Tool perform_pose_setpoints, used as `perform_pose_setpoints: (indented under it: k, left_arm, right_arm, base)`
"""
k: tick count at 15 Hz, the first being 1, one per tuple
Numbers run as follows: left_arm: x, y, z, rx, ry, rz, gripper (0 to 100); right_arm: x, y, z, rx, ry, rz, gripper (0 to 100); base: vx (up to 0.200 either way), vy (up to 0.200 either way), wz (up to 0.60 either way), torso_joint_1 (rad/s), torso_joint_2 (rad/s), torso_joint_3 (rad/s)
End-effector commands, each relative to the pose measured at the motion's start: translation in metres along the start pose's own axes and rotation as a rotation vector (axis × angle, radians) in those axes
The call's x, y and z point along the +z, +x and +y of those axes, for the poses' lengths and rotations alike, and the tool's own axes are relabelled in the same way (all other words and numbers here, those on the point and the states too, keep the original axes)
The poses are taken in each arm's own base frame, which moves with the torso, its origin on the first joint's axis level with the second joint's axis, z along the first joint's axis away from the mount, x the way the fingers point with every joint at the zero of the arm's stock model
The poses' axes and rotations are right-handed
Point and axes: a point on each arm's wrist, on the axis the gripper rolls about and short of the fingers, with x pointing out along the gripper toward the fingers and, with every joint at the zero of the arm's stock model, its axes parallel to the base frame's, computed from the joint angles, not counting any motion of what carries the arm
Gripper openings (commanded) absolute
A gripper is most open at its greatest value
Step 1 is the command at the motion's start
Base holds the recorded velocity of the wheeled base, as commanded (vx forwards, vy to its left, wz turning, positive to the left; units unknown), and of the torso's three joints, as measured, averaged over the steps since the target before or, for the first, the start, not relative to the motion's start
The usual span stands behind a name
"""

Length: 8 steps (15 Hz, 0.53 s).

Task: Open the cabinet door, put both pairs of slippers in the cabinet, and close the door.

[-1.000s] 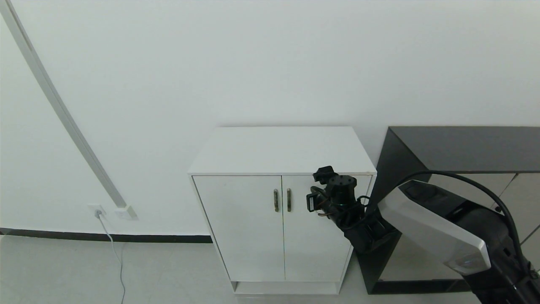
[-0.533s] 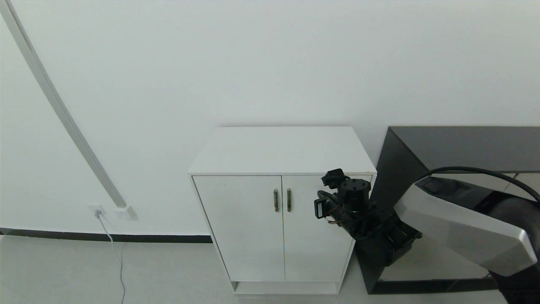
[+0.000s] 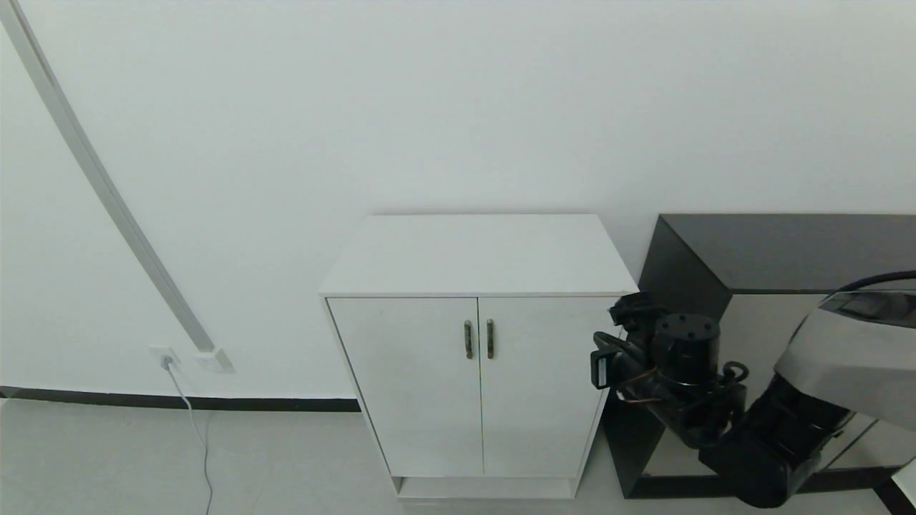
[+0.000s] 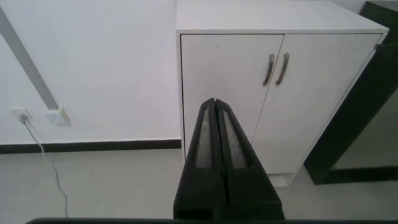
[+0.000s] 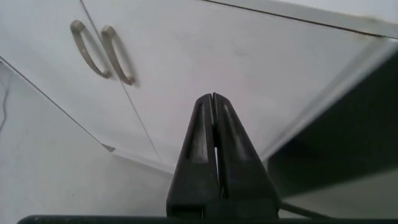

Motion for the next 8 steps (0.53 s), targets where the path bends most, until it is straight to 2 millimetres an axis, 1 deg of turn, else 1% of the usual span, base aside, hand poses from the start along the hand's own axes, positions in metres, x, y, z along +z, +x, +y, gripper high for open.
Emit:
perform_pose_setpoints:
  k: [1, 2, 3, 4, 6, 8]
  left_arm:
    - [0.0, 0.0, 0.0, 0.001, -0.001, 0.0, 0]
    - [0.0, 0.0, 0.0, 0.0, -0.001, 0.0, 0]
    - [0.0, 0.0, 0.0, 0.0, -0.001, 0.0, 0]
    - [0.0, 0.0, 0.0, 0.001, -0.001, 0.0, 0]
    - [0.0, 0.0, 0.0, 0.001, -0.001, 0.0, 0]
    - [0.0, 0.0, 0.0, 0.001, -0.001, -0.002, 0]
  right_arm:
    - [0.022, -0.034, -0.03, -0.067, 0.015, -0.038, 0]
    - [0.026, -0.05, -0.043, -0.099, 0.019, -0.037, 0]
    - [0.028, -0.056, -0.047, -0.108, 0.021, -0.04, 0]
    - [0.029, -0.08, -0.06, -0.14, 0.018, -0.037, 0]
    - [0.029, -0.113, -0.07, -0.161, 0.016, -0.037, 0]
    - [0.029, -0.144, -0.075, -0.169, 0.003, -0.049, 0]
  base:
    - [0.0, 0.0, 0.0, 0.0, 0.0, 0.0]
    - [0.0, 0.0, 0.0, 0.0, 0.0, 0.0]
    - [0.0, 0.0, 0.0, 0.0, 0.0, 0.0]
    - [0.0, 0.0, 0.0, 0.0, 0.0, 0.0]
    - [0.0, 0.0, 0.0, 0.0, 0.0, 0.0]
    - [0.0, 0.0, 0.0, 0.0, 0.0, 0.0]
